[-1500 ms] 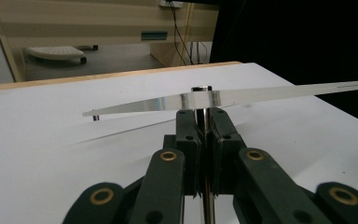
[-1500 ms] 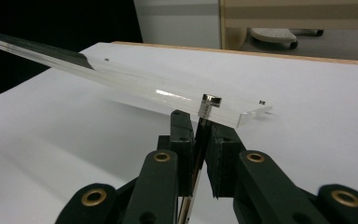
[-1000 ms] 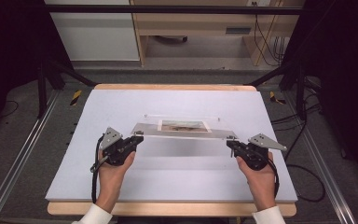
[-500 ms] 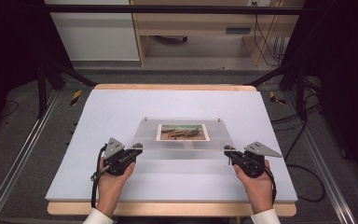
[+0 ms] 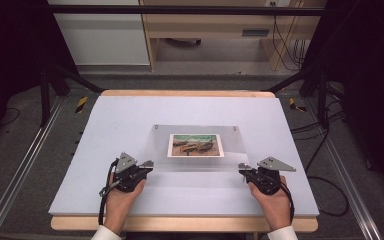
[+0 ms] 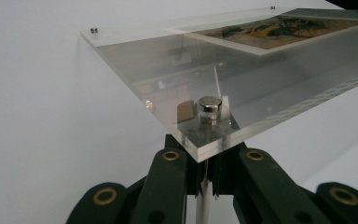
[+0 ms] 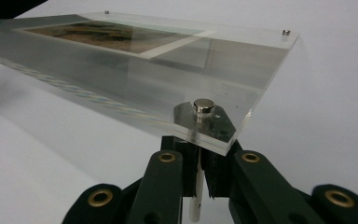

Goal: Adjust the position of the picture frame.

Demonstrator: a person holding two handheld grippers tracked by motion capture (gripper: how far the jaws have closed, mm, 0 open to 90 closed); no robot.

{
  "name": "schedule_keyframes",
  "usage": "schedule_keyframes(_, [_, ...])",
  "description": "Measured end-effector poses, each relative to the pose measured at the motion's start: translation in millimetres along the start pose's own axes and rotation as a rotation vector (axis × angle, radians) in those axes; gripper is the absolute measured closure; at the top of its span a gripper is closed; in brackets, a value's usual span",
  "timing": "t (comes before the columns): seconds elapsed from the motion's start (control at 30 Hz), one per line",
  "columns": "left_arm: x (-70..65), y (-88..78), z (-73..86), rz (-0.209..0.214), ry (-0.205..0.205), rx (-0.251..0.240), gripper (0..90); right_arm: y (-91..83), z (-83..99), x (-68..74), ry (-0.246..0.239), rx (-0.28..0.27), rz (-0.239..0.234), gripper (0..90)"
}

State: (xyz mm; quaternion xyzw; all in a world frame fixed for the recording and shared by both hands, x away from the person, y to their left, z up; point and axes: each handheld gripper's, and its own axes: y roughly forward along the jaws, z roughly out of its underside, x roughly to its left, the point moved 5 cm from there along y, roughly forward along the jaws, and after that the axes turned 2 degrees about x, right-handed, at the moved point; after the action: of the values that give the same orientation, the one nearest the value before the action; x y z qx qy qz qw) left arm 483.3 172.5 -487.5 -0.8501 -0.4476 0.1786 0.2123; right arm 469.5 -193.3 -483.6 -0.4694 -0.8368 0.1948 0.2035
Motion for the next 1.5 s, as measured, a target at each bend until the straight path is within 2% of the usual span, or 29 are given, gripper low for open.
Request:
schedule_keyframes(0.13, [0.0, 1.5, 4.0, 0.008, -0.009, 0.018, 83.8, 1.0, 2.0, -0.4, 0.002, 0.012, -0.003, 84.9])
schedule_keyframes(0.3, [1.8, 5.0, 10.2, -0.002, 0.0, 0.053, 83.8, 4.7, 10.3, 0.9, -0.007, 0.069, 0.0, 84.8])
schedule_keyframes(0.33, [2.2, 6.3, 11.8, 0.0, -0.014, 0.052, 83.8, 5.8, 11.2, 0.9, -0.013, 0.07, 0.001, 84.8])
schedule_keyframes(0.43, [3.9, 8.7, 15.0, -0.004, -0.013, 0.064, 83.7, 8.3, 13.9, 2.9, -0.026, 0.097, 0.01, 84.8])
schedule_keyframes(0.67, [0.7, 11.2, 15.7, -0.007, 0.005, 0.063, 83.7, 11.4, 13.5, -2.9, -0.026, 0.094, 0.034, 84.7])
schedule_keyframes(0.87, [3.0, 10.8, 16.3, 0.004, -0.005, 0.065, 82.8, 11.4, 14.1, -1.4, -0.029, 0.1, 0.031, 82.7])
schedule_keyframes(0.97, [6.7, 7.1, 18.9, -0.013, -0.005, 0.083, 69.4, 7.2, 15.2, -2.6, -0.015, 0.1, 0.021, 71.0])
schedule_keyframes(1.03, [11.3, -0.3, 19.8, -0.019, -0.026, 0.081, 63.9, 2.8, 15.3, -3.6, -0.013, 0.09, 0.022, 61.7])
schedule_keyframes(1.17, [10.5, -6.3, 20.3, 0.015, -0.027, 0.11, 46.5, -9.6, 18.9, -3.5, 0.007, 0.092, 0.022, 44.9])
schedule_keyframes(1.27, [6.7, -11.8, 20.5, 0.037, -0.025, 0.117, 36.6, -16.4, 18.5, -3.6, 0.012, 0.084, 0.032, 33.0])
schedule_keyframes(1.43, [4.7, -19.0, 12.7, 0.054, -0.013, 0.084, 21.2, -25.0, 16.7, 0.1, 0.011, 0.072, 0.018, 22.1])
schedule_keyframes(1.5, [5.9, -21.6, 9.1, 0.076, -0.019, 0.074, 15.8, -28.1, 14.7, 1.9, 0.009, 0.061, 0.015, 18.7])
